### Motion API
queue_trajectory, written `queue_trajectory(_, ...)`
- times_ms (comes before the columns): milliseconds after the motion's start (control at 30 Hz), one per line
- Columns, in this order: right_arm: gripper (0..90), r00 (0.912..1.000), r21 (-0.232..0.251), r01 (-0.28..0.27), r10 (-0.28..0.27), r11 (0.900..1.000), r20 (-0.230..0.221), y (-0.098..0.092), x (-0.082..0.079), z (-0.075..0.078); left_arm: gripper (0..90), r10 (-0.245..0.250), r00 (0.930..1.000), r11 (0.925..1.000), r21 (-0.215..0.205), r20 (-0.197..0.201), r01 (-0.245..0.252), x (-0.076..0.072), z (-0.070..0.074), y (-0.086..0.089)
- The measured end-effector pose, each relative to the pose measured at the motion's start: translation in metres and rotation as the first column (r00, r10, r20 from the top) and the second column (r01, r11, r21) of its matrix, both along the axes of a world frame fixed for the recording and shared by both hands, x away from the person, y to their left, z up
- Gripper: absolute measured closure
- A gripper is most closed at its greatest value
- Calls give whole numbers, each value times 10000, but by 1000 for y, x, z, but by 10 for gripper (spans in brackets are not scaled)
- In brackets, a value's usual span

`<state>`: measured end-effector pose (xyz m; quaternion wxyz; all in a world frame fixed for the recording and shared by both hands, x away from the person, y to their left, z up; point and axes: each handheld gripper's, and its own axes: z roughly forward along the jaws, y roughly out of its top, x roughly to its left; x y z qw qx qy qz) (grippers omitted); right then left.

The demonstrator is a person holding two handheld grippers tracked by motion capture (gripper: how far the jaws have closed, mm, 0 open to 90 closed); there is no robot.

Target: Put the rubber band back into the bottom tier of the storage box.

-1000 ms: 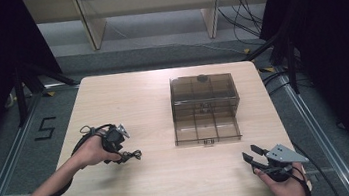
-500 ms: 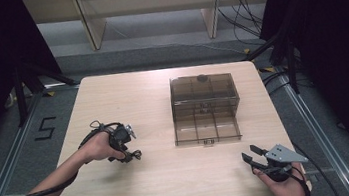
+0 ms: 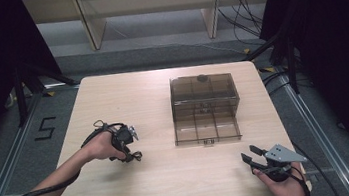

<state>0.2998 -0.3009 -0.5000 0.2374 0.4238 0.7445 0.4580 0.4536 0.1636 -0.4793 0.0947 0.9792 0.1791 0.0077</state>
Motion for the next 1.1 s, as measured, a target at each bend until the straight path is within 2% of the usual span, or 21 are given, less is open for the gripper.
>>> queue_trajectory(33,547,9999,-136,-88,90,9999,128,-1,1,0,627,-21,10000,10000,37,11,21,0,0,0)
queue_trajectory(133,546,9997,-109,-207,208,9997,116,-1,2,-1,636,-76,10000,9999,123,35,76,1,0,-1)
queue_trajectory(367,546,9998,-75,-139,140,9999,127,-2,2,-2,629,-305,9993,9993,199,210,301,-1,0,-6)
queue_trajectory(400,546,9999,126,80,-78,9999,-146,0,0,-1,629,-343,9992,9992,190,210,339,-1,0,-7)
queue_trajectory(500,546,10000,14,-41,41,10000,19,-1,2,-2,621,-361,9991,9991,214,236,356,-1,0,-8)
queue_trajectory(533,546,10000,25,-43,43,10000,11,-1,2,-2,621,-436,9987,9987,277,248,429,-1,0,-9)
queue_trajectory(567,545,9998,161,79,-76,9998,-190,0,0,-2,623,-450,9987,9986,304,252,443,-1,0,-9)
queue_trajectory(600,544,9999,108,-17,18,9999,-157,-1,1,-2,627,-445,9987,9986,309,235,438,-1,0,-10)
queue_trajectory(800,543,9998,89,-177,178,9998,-51,-3,3,-4,721,-475,9988,9982,358,63,473,-3,0,-12)
queue_trajectory(833,543,9995,118,-87,90,9999,-299,-2,2,-4,770,-431,9991,9982,407,-21,431,-4,0,-13)
queue_trajectory(867,542,9997,8,-172,173,9999,-156,-3,3,-4,789,-389,9992,9982,459,-25,390,-4,1,-13)
queue_trajectory(933,541,9996,126,-246,248,9996,-167,-3,4,-6,817,-322,9995,9983,490,-40,324,-5,0,-14)
queue_trajectory(1100,541,9993,40,-296,297,9996,-236,-4,4,-6,851,-135,9999,9986,515,-57,138,-6,1,-15)
